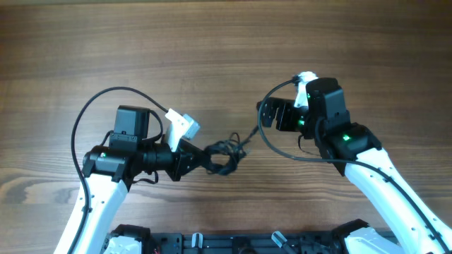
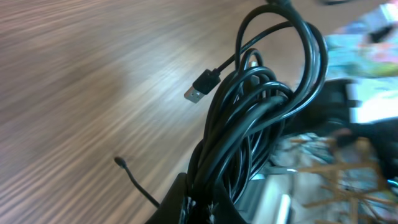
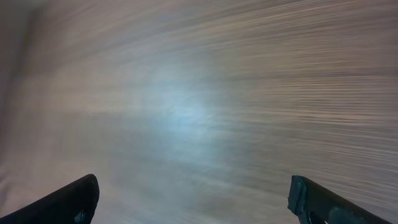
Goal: Untangle cables
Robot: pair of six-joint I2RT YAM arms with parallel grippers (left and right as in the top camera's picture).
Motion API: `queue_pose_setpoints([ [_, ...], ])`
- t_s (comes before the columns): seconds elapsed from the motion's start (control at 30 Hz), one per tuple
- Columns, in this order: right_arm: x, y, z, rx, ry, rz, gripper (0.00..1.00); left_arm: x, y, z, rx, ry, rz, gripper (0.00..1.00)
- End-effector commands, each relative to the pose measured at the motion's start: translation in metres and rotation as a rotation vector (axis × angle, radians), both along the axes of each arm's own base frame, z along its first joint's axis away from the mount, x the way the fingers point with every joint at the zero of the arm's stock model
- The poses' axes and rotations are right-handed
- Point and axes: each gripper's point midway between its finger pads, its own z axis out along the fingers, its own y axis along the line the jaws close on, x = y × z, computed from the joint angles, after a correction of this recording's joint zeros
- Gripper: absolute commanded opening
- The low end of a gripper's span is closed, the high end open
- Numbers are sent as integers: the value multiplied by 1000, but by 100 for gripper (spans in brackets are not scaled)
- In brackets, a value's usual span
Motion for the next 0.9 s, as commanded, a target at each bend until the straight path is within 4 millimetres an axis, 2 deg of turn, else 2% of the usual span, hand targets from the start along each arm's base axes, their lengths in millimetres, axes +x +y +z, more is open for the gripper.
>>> queue_pose_setpoints([
  [0.0, -28, 30, 25, 99, -55, 258, 100, 23, 21, -12, 140, 37, 198, 4],
  [0.1, -39, 31, 22, 112, -13, 287, 100, 31, 22, -9, 123, 45, 248, 4],
  [0.2, -62, 50, 30, 199, 7, 437, 100, 43, 18, 0, 74, 44, 303, 4],
  [0.27, -67, 56, 30, 201, 7, 463, 100, 45, 12, 7, 27, 38, 289, 4],
  [0.4, -55, 55, 23, 145, -17, 418, 100, 34, -5, 25, -96, 56, 193, 4],
  [0.53, -40, 60, 23, 164, -34, 382, 100, 28, -10, 30, -135, 72, 159, 4],
  [0.7, -33, 63, 21, 183, -30, 370, 100, 22, -15, 35, -168, 79, 125, 4],
  [0.87, -32, 74, 38, 274, -48, 385, 99, 17, -22, 32, -157, 83, 91, 4],
])
